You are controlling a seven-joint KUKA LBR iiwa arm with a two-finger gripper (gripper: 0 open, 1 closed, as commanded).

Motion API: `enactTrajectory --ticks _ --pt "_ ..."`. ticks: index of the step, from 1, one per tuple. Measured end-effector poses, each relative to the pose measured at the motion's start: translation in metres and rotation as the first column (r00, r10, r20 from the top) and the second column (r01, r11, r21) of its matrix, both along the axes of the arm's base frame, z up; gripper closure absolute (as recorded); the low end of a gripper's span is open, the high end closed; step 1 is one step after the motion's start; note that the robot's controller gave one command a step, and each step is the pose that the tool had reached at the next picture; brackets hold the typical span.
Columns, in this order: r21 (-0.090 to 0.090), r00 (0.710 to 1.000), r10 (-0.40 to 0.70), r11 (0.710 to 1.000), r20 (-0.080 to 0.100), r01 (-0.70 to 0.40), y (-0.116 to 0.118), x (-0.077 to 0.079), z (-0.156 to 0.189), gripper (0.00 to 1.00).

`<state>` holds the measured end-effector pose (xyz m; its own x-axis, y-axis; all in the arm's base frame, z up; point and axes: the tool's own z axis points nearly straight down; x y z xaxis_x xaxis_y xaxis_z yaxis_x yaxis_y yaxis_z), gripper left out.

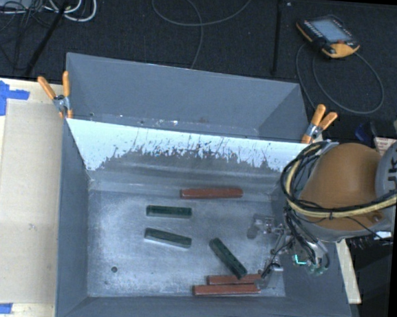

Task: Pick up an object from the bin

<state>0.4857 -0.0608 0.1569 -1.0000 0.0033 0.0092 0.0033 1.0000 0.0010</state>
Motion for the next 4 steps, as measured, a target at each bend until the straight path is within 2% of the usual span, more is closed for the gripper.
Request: enactTrajectory --ticks 1,2,3,4 --pt "0.000 1.000 0.001 1.000 0.004 -0.001 0.000 0.001 0.002 0.00" --pt "0.000 0.999 -0.036 0.999 0.004 0.036 -0.017 -0.003 0.043 0.00" --pt "-0.002 0.998 -0.059 0.998 0.017 0.059 0.010 -0.001 0.010 0.00" --pt "-0.001 0.994 0.112 0.994 0.007 -0.112 0.052 -0.005 -0.034 0.00"
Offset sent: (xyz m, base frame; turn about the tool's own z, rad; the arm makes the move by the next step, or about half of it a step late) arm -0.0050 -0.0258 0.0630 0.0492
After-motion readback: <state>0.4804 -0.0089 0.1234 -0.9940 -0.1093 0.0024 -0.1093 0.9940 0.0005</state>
